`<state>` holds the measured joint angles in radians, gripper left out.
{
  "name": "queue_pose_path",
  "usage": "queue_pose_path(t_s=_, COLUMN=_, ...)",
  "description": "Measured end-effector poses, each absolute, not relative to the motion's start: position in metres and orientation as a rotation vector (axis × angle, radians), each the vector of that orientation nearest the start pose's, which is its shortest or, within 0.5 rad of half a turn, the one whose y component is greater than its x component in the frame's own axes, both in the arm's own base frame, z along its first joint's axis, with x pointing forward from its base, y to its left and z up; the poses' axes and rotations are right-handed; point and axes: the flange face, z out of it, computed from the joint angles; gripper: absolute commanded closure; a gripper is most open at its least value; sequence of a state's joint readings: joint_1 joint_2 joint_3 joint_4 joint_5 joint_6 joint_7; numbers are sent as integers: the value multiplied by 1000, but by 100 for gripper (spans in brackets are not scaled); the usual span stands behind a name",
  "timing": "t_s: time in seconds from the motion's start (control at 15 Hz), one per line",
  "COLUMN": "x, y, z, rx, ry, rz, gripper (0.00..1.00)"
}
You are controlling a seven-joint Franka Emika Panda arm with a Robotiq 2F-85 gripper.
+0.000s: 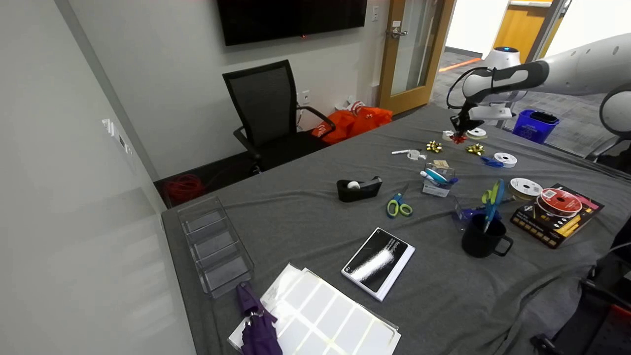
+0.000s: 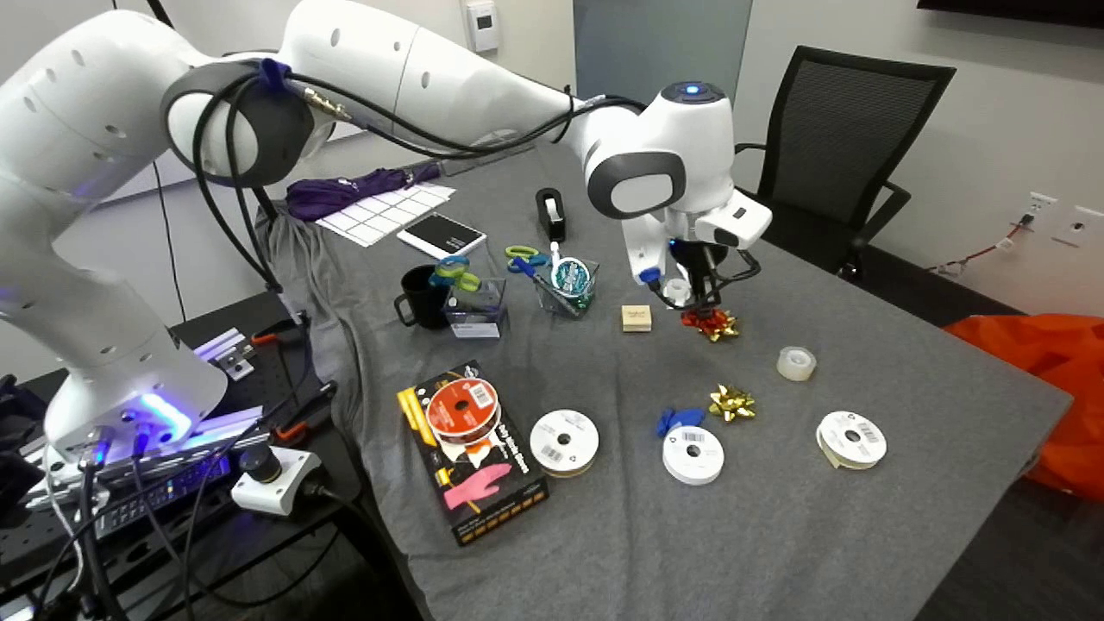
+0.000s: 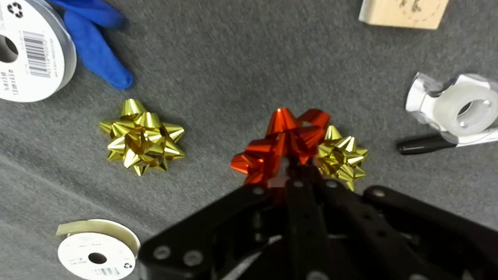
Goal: Put the red ribbon on top of the red disc.
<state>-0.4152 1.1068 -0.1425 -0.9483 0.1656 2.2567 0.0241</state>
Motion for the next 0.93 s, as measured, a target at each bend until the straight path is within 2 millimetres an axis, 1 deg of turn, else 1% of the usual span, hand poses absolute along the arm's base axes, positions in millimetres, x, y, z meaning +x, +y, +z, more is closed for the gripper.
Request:
queue_pose_path(t_s=0.2, x=692, y=-382, z=213, rx=-3043, ry=807, rz=-266, gripper=100)
queue_pose_path(t_s=0.4, x=669, y=-388, z=212, rx=-3065, ry=713, rz=-214, gripper=99)
queue_pose_path(t_s=0.53, x=655, y=-392, z=212, rx=-3069, ry=689, rz=-193, gripper=99)
queue_pose_path(t_s=0.67, x=651, y=-391, z=213, rx=-3069, ry=685, rz=-186, gripper=99)
queue_pose_path(t_s=0.93, x=650, y=-389, z=214, rx=-3067, ry=683, rz=-183, gripper=100)
